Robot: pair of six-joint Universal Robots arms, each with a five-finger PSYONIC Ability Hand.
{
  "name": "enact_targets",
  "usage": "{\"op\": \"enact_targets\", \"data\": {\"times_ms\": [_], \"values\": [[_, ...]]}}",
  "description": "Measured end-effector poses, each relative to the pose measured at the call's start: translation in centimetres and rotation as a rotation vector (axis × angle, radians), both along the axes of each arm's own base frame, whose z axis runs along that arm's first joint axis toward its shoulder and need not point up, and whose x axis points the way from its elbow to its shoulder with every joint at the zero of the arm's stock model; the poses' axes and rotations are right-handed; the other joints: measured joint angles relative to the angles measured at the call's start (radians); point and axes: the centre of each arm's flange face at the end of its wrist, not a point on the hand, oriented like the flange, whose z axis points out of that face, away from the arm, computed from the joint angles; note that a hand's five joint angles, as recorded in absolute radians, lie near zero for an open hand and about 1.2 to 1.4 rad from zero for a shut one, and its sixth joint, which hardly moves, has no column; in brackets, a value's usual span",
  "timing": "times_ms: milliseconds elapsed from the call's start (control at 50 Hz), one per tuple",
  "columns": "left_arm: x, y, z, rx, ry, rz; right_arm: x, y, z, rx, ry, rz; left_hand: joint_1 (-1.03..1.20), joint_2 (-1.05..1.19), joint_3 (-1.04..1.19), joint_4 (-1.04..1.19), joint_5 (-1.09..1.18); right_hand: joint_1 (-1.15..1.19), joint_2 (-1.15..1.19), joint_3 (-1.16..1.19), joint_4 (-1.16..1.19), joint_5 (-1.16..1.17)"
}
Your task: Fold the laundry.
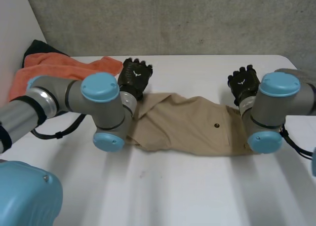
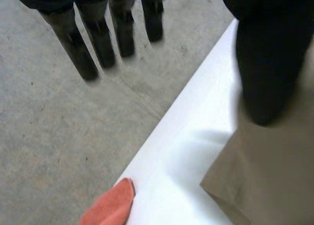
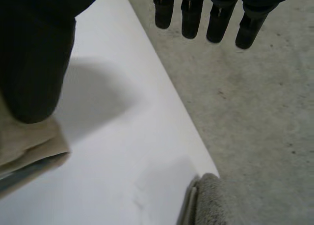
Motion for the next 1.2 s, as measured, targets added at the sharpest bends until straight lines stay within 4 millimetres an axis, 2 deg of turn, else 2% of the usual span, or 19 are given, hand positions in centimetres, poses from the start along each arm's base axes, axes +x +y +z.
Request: {"op": "enact_targets", "data": {"times_ms": [40,100,160,180,260,320,360,420,460,540,660,700,800,880,960,1020,1120,1160,1200], "values": [[-0.3,0.1,0.1,-0.008,0.008,-0.006,0.1,-0.5,0.5,-0.029,-0.01,-0.016,-0.034,-0.093,-0.101,-0.094,-0.086,0.0,-0.002,-0.005,-0.007,0.0],[-0.5,0.5,0.7,-0.019,0.018,-0.014,0.0,-0.8,2.1,-0.066,-0.038,-0.033,-0.034,-0.109,-0.115,-0.111,-0.095,0.0,-0.002,-0.005,-0.007,0.0],[-0.4,1.4,2.9,-0.039,0.037,-0.023,-0.5,-0.3,5.5,-0.106,-0.115,-0.048,-0.034,-0.109,-0.115,-0.111,-0.095,0.0,-0.002,-0.005,-0.007,0.0],[-0.3,1.6,3.3,-0.041,0.039,-0.023,-0.6,-0.1,6.0,-0.107,-0.129,-0.049,-0.034,-0.109,-0.115,-0.111,-0.095,0.0,-0.002,-0.005,-0.007,0.0],[0.7,3.0,6.0,-0.055,0.049,-0.025,-1.4,2.5,9.8,-0.062,-0.208,-0.027,-0.034,-0.109,-0.115,-0.111,-0.095,0.0,-0.002,-0.005,-0.007,0.0],[1.4,4.0,6.8,-0.051,0.044,-0.029,-2.1,4.4,11.2,0.009,-0.228,-0.003,-0.034,-0.109,-0.115,-0.111,-0.095,0.0,-0.002,-0.005,-0.007,0.0],[2.1,5.1,6.9,-0.029,0.027,-0.043,-3.2,6.4,11.6,0.123,-0.234,0.014,-0.034,-0.109,-0.115,-0.111,-0.095,0.0,-0.002,-0.005,-0.007,0.0],[2.6,6.2,6.2,0.004,0.001,-0.07,-4.4,8.2,10.9,0.263,-0.237,0.019,-0.034,-0.109,-0.115,-0.111,-0.095,0.0,-0.002,-0.005,-0.007,0.0],[2.8,7.1,4.9,0.043,-0.026,-0.107,-5.6,10.0,9.5,0.409,-0.246,0.02,-0.034,-0.109,-0.115,-0.111,-0.095,0.0,0.001,-0.002,-0.005,0.001],[2.6,7.0,2.6,0.082,-0.049,-0.145,-6.6,11.6,7.3,0.519,-0.261,0.027,-0.034,-0.109,-0.115,-0.111,-0.095,0.029,0.046,0.047,0.044,0.046],[2.3,3.6,-1.1,0.101,-0.057,-0.13,-7.3,12.7,3.4,0.504,-0.279,0.052,-0.034,-0.109,-0.115,-0.111,-0.095,0.141,0.145,0.154,0.151,0.157],[2.3,2.8,-1.8,0.101,-0.057,-0.122,-7.3,12.8,2.9,0.483,-0.28,0.058,-0.034,-0.109,-0.115,-0.111,-0.095,0.145,0.145,0.159,0.156,0.163],[2.0,-0.8,-4.0,0.054,-0.034,-0.084,-7.0,12.9,1.2,0.389,-0.284,0.085,-0.034,-0.109,-0.115,-0.111,-0.095,0.156,0.145,0.174,0.174,0.182],[2.0,-3.0,-3.7,-0.018,0.001,-0.049,-6.9,12.9,0.7,0.336,-0.274,0.097,-0.034,-0.109,-0.115,-0.111,-0.095,0.214,0.216,0.224,0.224,0.227],[2.9,-6.0,-2.4,-0.116,0.05,0.016,-6.8,12.7,-0.1,0.266,-0.222,0.112,-0.034,-0.109,-0.115,-0.111,-0.095,0.223,0.234,0.238,0.239,0.243],[3.3,-6.8,-2.0,-0.14,0.061,0.037,-6.8,12.5,-0.7,0.245,-0.177,0.118,-0.034,-0.109,-0.115,-0.111,-0.095,0.223,0.234,0.238,0.239,0.246],[3.4,-6.8,-1.9,-0.135,0.059,0.045,-6.9,12.3,-1.8,0.243,-0.121,0.116,-0.034,-0.109,-0.115,-0.111,-0.095,0.277,0.284,0.284,0.286,0.28],[3.3,-6.3,-1.8,-0.125,0.056,0.042,-6.9,12.2,-2.1,0.246,-0.106,0.112,-0.034,-0.109,-0.115,-0.111,-0.095,0.411,0.469,0.464,0.452,0.418],[3.3,-5.7,-1.3,-0.116,0.053,0.038,-7.0,12.0,-2.3,0.246,-0.098,0.106,-0.034,-0.109,-0.115,-0.111,-0.095,0.598,0.749,0.735,0.731,0.643]]}}
